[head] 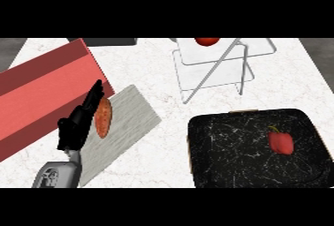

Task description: Pick the tomato from the tray and place it in the tiered shelf

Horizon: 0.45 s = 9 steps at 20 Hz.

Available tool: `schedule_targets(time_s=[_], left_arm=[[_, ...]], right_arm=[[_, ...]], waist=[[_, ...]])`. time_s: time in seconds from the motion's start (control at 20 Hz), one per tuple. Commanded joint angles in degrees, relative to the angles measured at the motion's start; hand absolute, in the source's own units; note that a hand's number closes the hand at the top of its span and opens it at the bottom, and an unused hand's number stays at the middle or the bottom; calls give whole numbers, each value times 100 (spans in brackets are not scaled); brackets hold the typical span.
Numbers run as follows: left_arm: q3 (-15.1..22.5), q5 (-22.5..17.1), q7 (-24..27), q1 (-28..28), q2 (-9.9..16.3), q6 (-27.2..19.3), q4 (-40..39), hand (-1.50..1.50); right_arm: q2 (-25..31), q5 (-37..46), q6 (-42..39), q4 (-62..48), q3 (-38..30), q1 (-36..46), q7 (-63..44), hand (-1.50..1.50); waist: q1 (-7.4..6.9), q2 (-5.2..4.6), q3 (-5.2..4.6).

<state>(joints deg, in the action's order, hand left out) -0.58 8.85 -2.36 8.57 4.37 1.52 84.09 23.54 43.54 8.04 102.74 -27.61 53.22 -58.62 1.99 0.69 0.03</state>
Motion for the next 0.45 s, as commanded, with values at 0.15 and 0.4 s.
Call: schedule_targets(time_s=[0.15,0.4], left_arm=[[77,90,-128,65,-72,-102,147,0],[30,18,-83,-36,-87,-74,77,0]], right_arm=[[953,-1808,-1700,1041,-1441,-1341,-157,-150],[1313,-3220,-2564,1422,-2540,-2093,-213,-150]], waist=[[50,-2,7],[21,-7,3]])
